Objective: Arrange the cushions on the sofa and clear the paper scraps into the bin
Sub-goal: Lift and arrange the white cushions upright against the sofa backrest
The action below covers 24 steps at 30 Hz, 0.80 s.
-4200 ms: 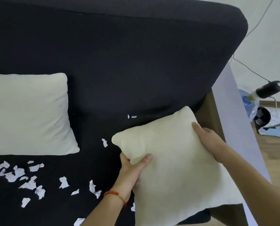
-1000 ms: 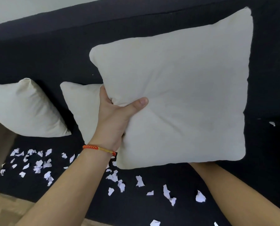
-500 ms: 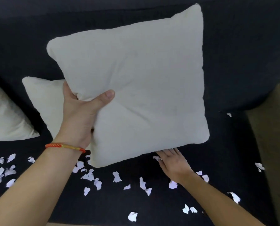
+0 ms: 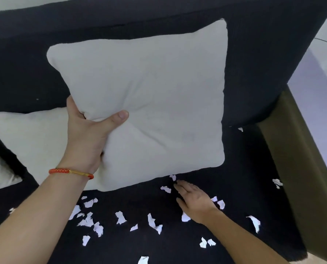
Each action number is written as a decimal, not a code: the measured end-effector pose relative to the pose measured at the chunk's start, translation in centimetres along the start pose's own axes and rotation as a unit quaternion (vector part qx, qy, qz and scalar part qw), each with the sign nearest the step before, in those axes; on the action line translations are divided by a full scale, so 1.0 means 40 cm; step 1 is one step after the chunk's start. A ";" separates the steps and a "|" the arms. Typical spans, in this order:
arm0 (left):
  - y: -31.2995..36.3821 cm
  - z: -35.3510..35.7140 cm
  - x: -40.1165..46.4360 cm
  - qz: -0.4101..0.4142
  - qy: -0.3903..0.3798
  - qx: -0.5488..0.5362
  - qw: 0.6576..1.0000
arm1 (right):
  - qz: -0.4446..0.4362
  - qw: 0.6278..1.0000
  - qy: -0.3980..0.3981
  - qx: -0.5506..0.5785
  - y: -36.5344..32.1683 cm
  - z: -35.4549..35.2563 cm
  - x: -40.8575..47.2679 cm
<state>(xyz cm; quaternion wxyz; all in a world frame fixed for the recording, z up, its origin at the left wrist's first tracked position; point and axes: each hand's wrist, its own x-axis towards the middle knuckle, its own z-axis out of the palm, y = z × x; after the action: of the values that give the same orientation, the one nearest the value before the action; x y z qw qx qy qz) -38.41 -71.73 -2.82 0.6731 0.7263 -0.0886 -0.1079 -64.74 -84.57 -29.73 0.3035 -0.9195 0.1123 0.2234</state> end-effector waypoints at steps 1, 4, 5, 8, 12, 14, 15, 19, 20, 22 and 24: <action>-0.002 0.005 0.000 -0.002 -0.003 0.000 1.000 | -0.001 1.000 0.003 0.003 -0.001 0.001 -0.010; -0.004 0.017 -0.001 -0.005 -0.003 0.001 1.000 | -0.011 0.996 0.084 -0.015 -0.004 -0.011 0.003; -0.004 0.022 0.000 -0.005 -0.002 0.002 1.000 | -0.016 0.994 0.107 -0.027 -0.010 -0.020 0.024; -0.006 0.037 0.001 -0.003 -0.005 0.004 1.000 | -0.012 0.995 0.098 -0.030 -0.051 -0.053 0.092; 0.000 0.048 0.004 -0.006 -0.008 0.000 1.000 | -0.006 0.999 0.032 -0.032 -0.062 -0.027 0.103; 0.004 0.058 0.009 -0.003 -0.014 -0.002 1.000 | -0.027 0.997 0.031 -0.067 -0.047 0.018 0.066; 0.005 0.064 0.011 -0.001 -0.017 -0.001 1.000 | -0.040 0.995 0.032 -0.089 -0.040 0.039 0.046; -0.009 0.101 0.023 0.008 -0.024 0.002 1.000 | -0.082 0.986 0.032 -0.144 -0.003 0.052 -0.030; -0.014 0.110 0.025 0.011 -0.025 0.002 1.000 | -0.073 0.985 0.057 -0.143 0.017 0.031 -0.038; -0.028 0.128 0.028 0.017 -0.026 0.007 1.000 | -0.021 0.986 0.107 -0.127 0.079 -0.044 -0.043; -0.051 0.138 0.036 0.024 -0.031 0.016 0.999 | 0.063 0.979 0.155 -0.115 0.177 -0.134 -0.035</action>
<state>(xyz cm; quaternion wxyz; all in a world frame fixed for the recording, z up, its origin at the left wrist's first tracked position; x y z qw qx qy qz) -38.59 -77.27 -5.29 0.6608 0.7309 -0.1282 -0.1123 -66.55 -93.33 -28.82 0.1605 -0.9627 0.1891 0.1084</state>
